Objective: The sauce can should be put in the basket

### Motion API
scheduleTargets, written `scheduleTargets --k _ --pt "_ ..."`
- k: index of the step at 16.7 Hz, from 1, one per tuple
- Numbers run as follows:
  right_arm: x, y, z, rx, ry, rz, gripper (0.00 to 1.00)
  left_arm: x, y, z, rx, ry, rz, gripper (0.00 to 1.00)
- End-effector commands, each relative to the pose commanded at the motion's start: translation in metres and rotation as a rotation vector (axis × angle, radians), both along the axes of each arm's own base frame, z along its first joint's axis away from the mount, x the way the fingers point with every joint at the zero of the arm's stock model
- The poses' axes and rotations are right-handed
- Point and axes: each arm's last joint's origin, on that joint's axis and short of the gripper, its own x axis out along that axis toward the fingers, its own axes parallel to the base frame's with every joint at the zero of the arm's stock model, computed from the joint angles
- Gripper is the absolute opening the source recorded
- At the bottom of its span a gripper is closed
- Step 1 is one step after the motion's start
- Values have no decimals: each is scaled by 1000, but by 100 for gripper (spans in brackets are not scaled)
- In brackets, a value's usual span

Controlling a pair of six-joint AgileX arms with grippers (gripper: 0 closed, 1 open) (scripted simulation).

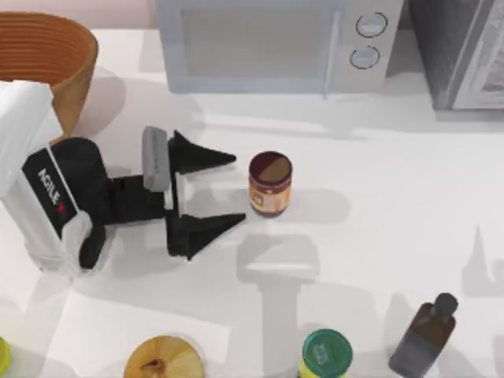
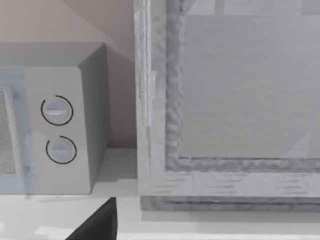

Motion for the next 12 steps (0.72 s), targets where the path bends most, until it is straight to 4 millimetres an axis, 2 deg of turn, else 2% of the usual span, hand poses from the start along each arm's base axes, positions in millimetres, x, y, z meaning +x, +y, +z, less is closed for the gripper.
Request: scheduleTargets --k 3,9,12 --pt "0 0 0 0 0 0 100 1 -4 0 1 1 3 100" --pt "0 0 0 0 0 0 100 8 -59 0 0 0 0 100" --pt "0 0 0 0 0 0 100 9 -69 0 0 0 0 100"
